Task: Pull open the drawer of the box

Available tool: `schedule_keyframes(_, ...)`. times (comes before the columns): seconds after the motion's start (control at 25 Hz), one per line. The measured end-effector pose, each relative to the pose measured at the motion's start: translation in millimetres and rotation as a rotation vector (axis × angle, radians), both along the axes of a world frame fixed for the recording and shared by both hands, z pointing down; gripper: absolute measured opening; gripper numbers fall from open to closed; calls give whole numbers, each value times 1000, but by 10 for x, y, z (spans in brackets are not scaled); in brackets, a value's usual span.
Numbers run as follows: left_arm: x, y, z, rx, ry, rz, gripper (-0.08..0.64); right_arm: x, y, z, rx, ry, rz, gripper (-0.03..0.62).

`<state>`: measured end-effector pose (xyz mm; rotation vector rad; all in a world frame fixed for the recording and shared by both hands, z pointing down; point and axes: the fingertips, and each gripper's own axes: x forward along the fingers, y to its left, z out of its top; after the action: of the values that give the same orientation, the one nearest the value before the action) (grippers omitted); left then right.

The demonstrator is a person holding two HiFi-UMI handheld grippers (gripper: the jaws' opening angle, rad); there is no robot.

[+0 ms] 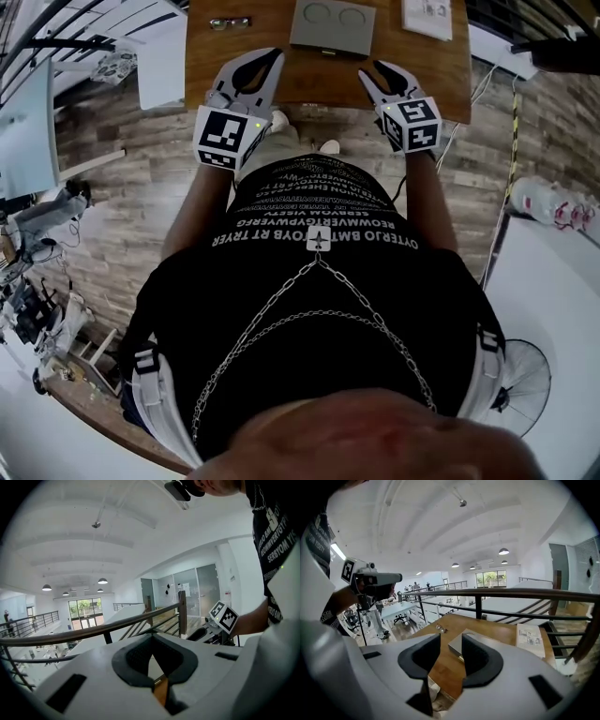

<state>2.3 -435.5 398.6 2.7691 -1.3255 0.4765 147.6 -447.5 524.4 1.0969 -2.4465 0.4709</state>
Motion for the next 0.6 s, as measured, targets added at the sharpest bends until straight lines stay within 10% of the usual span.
schedule_keyframes(0.6,-341,-329,-19,10,12,80,5,-333,-118,629,-75,83,98,126)
